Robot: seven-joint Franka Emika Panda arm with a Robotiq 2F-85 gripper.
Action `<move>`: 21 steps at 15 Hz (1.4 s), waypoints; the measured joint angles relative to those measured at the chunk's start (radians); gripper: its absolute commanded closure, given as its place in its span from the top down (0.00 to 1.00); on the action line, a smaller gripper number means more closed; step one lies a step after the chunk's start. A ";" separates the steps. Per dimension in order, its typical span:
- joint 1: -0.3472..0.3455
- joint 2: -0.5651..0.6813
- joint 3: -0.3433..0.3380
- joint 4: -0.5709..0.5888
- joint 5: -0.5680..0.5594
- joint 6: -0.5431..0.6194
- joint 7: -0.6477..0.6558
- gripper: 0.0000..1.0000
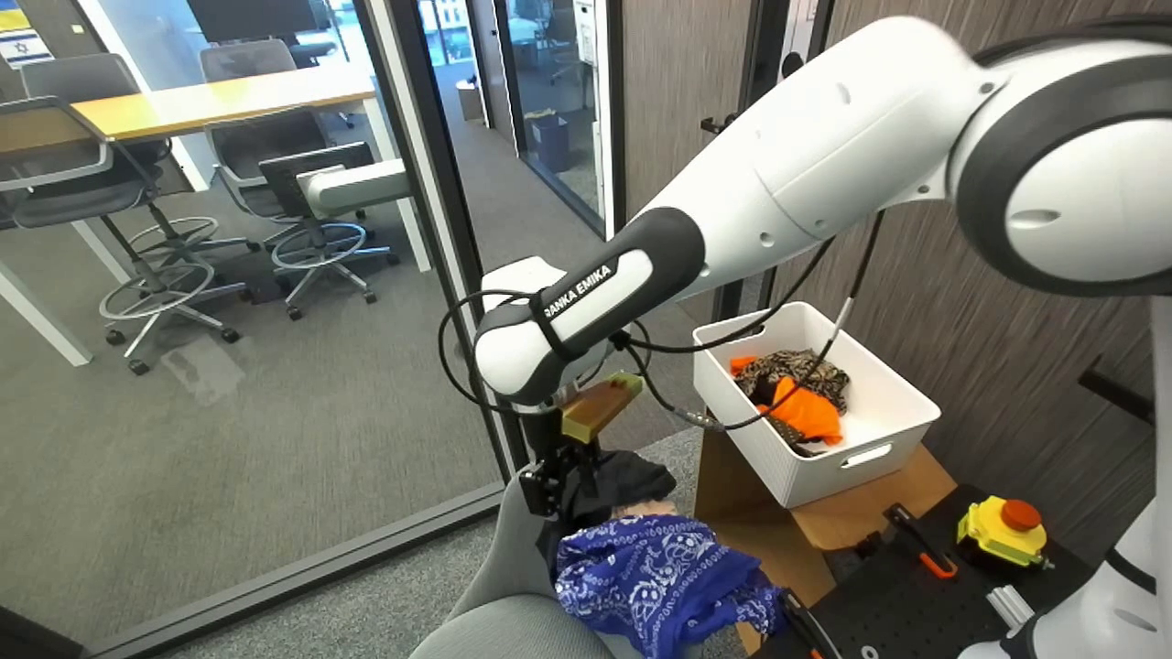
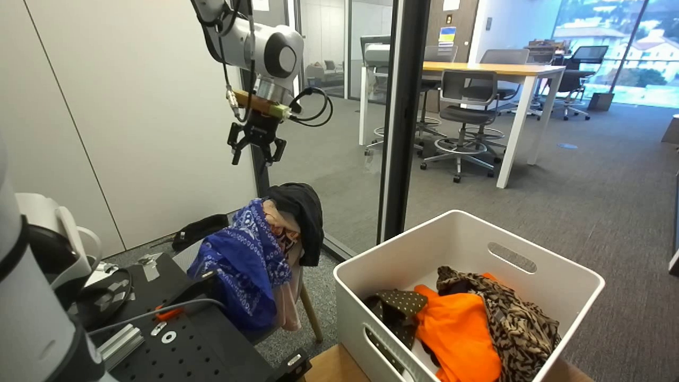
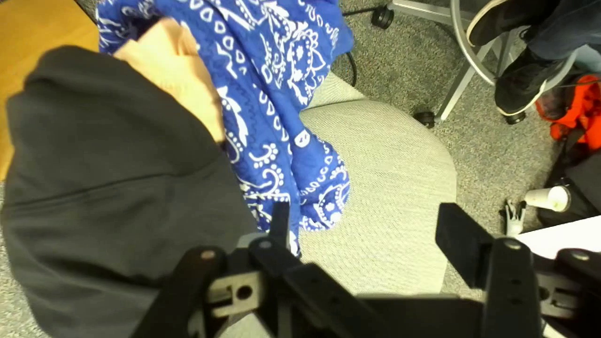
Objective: Put the blue bandana on the head rest
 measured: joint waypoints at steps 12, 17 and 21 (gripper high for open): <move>-0.069 -0.673 -0.020 -0.454 -0.037 -0.028 0.239 1.00; -0.154 -0.963 -0.067 -0.549 -0.107 -0.151 0.346 1.00; -0.251 -1.192 -0.127 -0.588 -0.168 -0.269 0.380 1.00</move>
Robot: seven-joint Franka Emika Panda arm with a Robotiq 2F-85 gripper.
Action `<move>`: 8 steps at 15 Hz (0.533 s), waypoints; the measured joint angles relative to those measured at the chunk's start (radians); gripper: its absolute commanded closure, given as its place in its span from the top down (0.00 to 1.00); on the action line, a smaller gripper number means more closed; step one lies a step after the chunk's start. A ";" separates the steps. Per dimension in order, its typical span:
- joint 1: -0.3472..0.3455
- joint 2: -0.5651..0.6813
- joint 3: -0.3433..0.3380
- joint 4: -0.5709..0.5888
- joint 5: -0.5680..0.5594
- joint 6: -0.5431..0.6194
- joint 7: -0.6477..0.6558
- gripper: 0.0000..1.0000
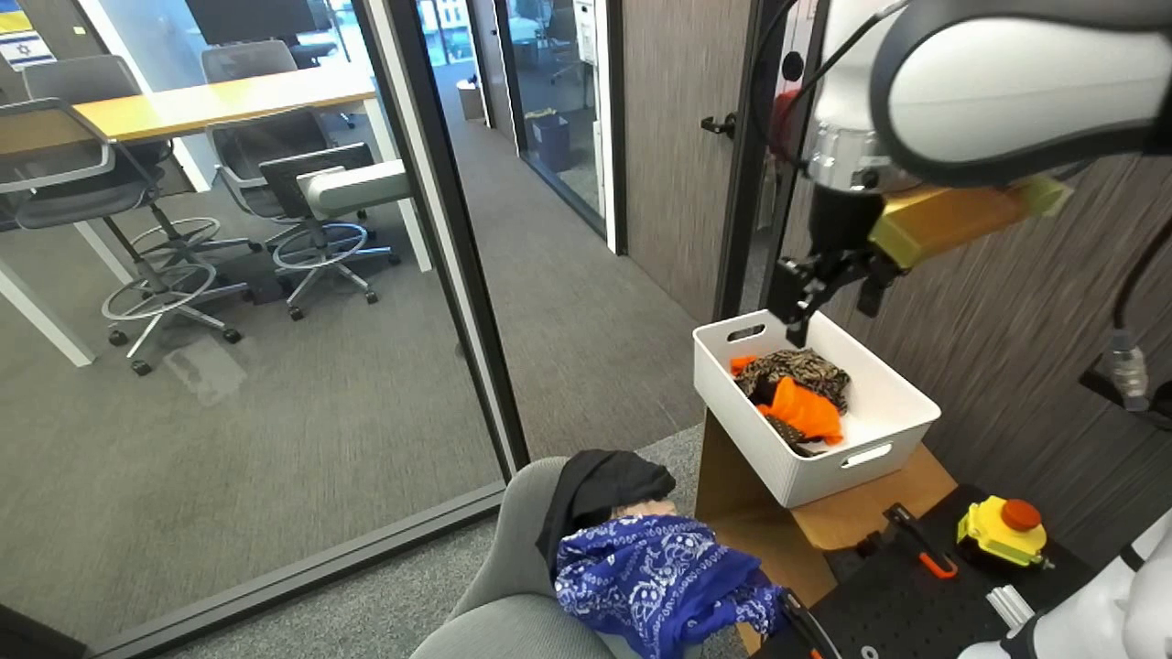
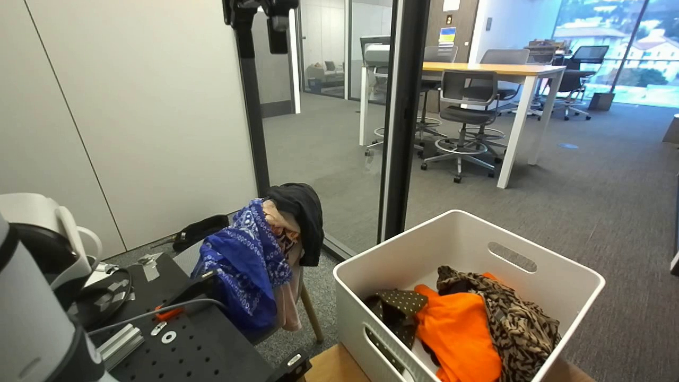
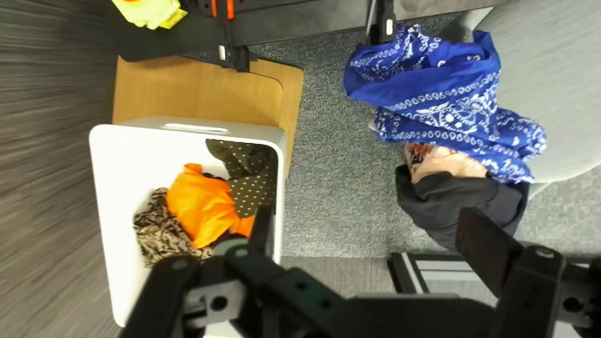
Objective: Put the blue bandana on the head rest
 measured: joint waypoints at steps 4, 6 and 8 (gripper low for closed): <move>-0.096 -0.208 -0.103 -0.016 -0.039 -0.117 -0.036 1.00; -0.133 -0.288 -0.184 -0.019 -0.048 -0.160 -0.100 1.00; -0.161 -0.340 -0.263 -0.020 -0.049 -0.178 -0.164 1.00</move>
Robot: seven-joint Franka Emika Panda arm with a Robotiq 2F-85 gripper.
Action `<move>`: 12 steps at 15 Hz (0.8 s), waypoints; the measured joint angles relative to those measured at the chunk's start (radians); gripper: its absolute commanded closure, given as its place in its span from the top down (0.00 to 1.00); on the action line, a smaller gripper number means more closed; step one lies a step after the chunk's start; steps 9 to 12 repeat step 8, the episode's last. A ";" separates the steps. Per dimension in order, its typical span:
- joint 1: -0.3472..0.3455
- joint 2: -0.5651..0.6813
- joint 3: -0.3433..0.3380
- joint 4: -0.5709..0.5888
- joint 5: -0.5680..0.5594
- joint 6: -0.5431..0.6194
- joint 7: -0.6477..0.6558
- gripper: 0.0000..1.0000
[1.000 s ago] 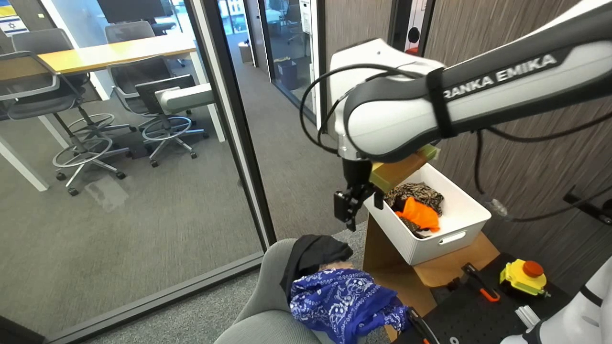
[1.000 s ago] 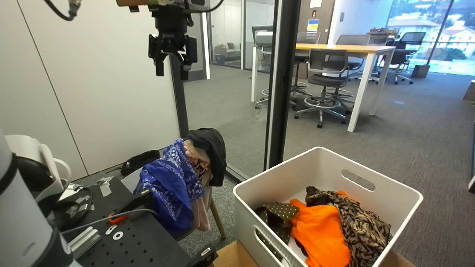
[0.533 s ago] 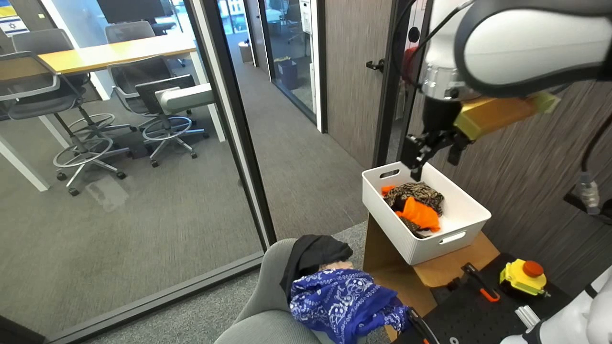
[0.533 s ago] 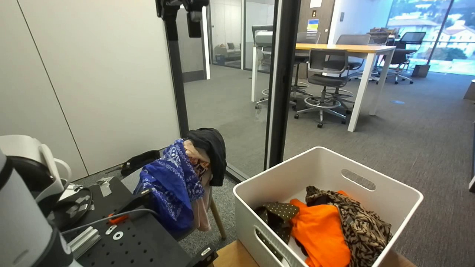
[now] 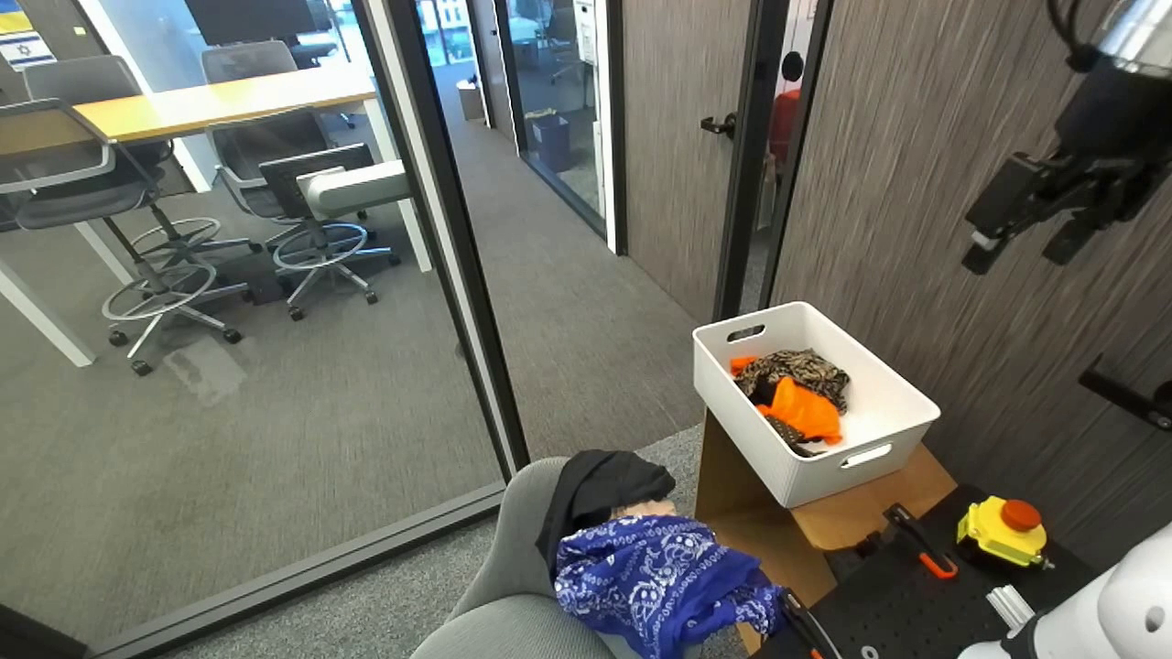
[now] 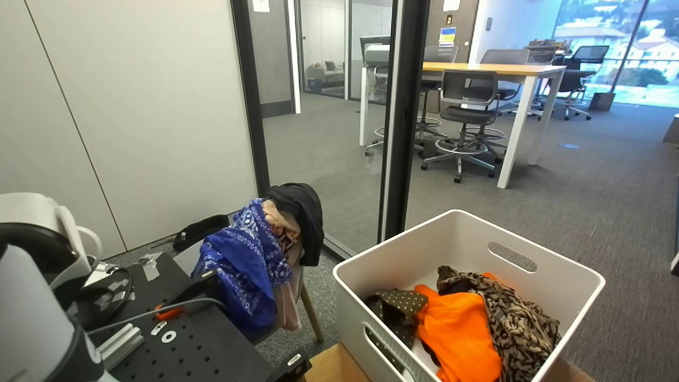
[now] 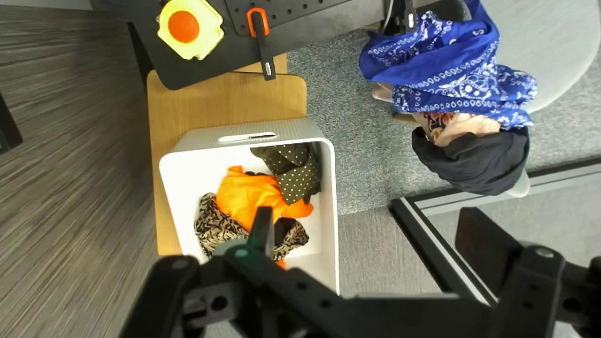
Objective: Put the blue bandana on the head rest
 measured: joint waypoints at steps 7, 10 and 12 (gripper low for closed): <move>-0.032 -0.027 -0.127 -0.007 0.000 -0.005 -0.106 1.00; -0.032 -0.027 -0.128 -0.008 0.000 -0.005 -0.107 1.00; -0.032 -0.027 -0.128 -0.008 0.000 -0.005 -0.107 1.00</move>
